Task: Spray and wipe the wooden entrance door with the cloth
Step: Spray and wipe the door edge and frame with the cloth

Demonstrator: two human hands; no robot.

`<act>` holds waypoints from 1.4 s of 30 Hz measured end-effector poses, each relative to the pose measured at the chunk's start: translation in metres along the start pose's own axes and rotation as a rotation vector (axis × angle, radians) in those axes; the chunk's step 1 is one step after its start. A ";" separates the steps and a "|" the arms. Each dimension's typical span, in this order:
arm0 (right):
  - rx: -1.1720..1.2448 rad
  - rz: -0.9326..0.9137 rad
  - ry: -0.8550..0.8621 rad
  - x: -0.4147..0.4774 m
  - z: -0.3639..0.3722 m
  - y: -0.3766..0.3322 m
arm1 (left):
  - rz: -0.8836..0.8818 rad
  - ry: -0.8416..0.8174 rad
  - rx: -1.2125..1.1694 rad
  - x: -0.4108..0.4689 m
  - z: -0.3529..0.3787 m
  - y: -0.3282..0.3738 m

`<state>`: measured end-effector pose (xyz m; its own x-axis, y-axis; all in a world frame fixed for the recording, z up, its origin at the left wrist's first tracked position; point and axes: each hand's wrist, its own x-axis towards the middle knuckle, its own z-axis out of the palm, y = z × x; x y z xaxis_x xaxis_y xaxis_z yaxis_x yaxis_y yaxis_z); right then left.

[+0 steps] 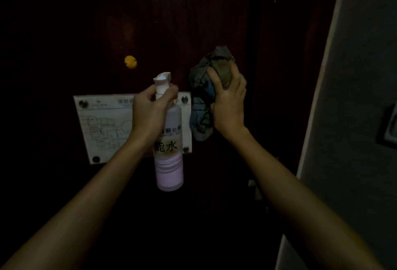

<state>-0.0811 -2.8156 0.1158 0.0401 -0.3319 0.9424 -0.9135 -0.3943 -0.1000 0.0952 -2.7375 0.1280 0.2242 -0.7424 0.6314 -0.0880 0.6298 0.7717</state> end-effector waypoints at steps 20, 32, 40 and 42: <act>-0.110 0.013 -0.273 -0.271 0.068 0.014 | -0.047 -0.031 -0.014 -0.064 0.023 -0.066; -0.034 -0.017 -0.114 -0.100 0.024 0.014 | -0.032 -0.088 -0.020 -0.006 0.027 0.010; -0.155 -0.094 -0.047 0.105 -0.059 0.002 | 0.049 -0.113 0.016 0.061 0.028 0.097; -0.198 -0.117 -0.034 0.132 -0.084 0.009 | 0.085 -0.121 0.016 0.077 0.034 0.122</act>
<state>-0.1182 -2.7909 0.2662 0.1613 -0.3234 0.9324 -0.9633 -0.2572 0.0774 0.0687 -2.7258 0.2729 0.0963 -0.7091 0.6985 -0.1170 0.6888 0.7154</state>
